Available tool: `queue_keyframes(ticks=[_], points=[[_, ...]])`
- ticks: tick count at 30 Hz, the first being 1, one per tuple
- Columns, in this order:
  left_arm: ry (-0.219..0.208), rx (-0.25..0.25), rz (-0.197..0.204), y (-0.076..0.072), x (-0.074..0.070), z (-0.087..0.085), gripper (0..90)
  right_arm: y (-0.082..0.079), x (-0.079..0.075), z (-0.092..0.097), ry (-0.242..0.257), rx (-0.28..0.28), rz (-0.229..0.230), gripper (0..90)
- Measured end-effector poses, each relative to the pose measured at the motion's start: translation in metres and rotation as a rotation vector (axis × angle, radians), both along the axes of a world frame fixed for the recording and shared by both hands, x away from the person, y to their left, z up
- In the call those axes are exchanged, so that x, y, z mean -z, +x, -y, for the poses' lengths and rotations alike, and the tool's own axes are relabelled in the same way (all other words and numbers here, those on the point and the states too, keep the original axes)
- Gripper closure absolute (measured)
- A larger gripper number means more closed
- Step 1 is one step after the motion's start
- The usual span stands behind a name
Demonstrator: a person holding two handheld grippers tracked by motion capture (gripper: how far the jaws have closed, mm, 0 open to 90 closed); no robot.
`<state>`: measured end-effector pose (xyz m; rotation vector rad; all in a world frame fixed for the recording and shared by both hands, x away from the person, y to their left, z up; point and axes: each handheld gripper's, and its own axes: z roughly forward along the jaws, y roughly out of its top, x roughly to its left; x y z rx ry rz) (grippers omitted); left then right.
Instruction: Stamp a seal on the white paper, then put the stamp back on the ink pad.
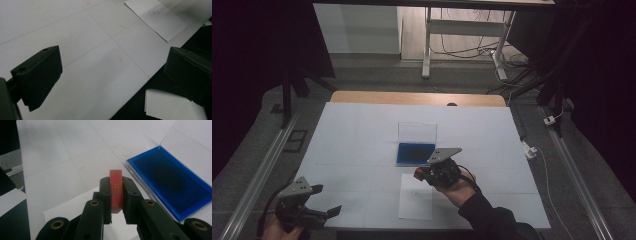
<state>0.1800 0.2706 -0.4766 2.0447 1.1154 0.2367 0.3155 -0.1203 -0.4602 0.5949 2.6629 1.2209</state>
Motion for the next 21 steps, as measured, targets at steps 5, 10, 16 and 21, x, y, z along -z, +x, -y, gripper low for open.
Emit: queue_keyframes(ticks=[5,10,16,21], points=[[0.0,0.001,0.0,0.0,0.0,0.0,1.8,0.003,-0.003,0.001,0.006,0.008,0.008,79.3],[0.0,0.002,-0.002,0.0,0.0,0.0,1.8,0.006,-0.005,0.002,0.015,0.017,0.011,79.3],[0.001,0.001,-0.002,0.001,0.0,0.0,1.8,0.009,-0.008,0.003,0.027,0.035,0.015,79.3],[0.001,0.0,-0.002,0.001,0.0,0.0,1.8,0.014,-0.01,0.006,0.031,0.049,0.019,79.3]])
